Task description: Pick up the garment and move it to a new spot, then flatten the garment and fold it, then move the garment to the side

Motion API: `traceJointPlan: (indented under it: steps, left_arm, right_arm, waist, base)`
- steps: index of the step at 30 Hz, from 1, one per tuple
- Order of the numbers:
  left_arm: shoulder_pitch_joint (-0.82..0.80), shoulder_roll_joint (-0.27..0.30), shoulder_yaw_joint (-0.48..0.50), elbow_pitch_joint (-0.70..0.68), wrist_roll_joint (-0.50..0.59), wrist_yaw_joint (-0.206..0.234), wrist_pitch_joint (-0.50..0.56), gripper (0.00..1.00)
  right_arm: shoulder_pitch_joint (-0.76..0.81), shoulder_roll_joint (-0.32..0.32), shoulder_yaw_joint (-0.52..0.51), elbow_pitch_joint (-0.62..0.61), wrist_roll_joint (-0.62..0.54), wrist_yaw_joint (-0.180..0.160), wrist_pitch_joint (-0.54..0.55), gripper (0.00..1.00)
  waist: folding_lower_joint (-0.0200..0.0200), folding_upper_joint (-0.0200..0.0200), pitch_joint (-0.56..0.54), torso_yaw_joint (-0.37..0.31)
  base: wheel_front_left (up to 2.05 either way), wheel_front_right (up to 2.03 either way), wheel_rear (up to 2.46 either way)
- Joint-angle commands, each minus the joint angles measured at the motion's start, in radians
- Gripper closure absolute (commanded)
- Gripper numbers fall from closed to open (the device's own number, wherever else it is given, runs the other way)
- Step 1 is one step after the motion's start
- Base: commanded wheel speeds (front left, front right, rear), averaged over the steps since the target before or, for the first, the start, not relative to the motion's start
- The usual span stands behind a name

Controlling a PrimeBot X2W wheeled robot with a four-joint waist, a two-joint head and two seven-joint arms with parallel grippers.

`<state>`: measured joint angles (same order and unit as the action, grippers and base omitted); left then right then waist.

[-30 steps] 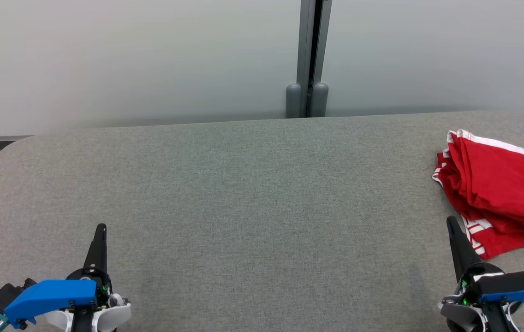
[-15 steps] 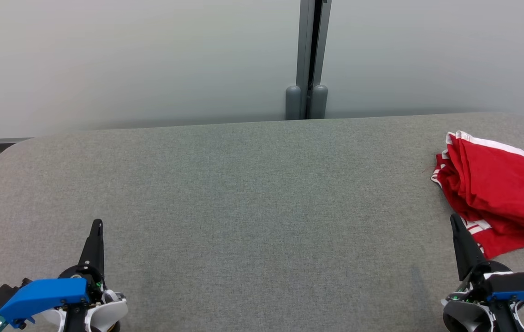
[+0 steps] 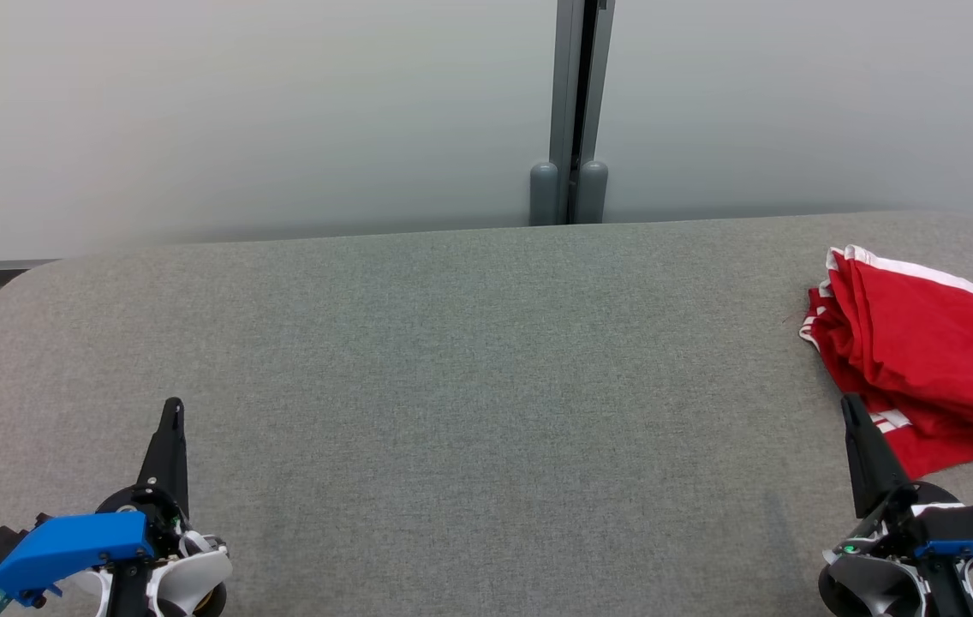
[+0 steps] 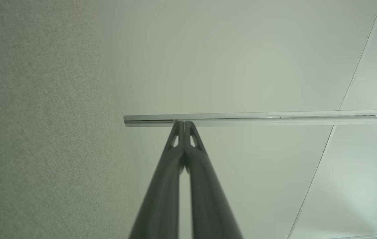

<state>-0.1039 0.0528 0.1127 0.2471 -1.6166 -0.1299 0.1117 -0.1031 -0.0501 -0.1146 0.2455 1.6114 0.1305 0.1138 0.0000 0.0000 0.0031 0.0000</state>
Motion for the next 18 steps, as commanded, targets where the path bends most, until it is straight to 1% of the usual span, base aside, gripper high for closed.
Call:
traceJointPlan:
  steps: [1, 18]
  left_arm:
    - [-0.009, -0.001, 0.001, -0.004, 0.002, -0.005, 0.003, 1.00]
    - [-0.010, -0.002, 0.003, -0.004, 0.003, -0.005, 0.003, 1.00]
  right_arm:
    - [-0.009, -0.001, -0.002, -0.003, 0.002, 0.000, 0.004, 1.00]
    - [-0.009, -0.001, -0.003, -0.003, 0.002, 0.000, 0.005, 1.00]
  waist:
    - [0.0000, 0.0000, 0.000, 0.000]
    - [0.0000, 0.0000, 0.000, 0.000]
  base:
    - [0.00, 0.00, 0.00]
    - [0.00, 0.00, 0.00]
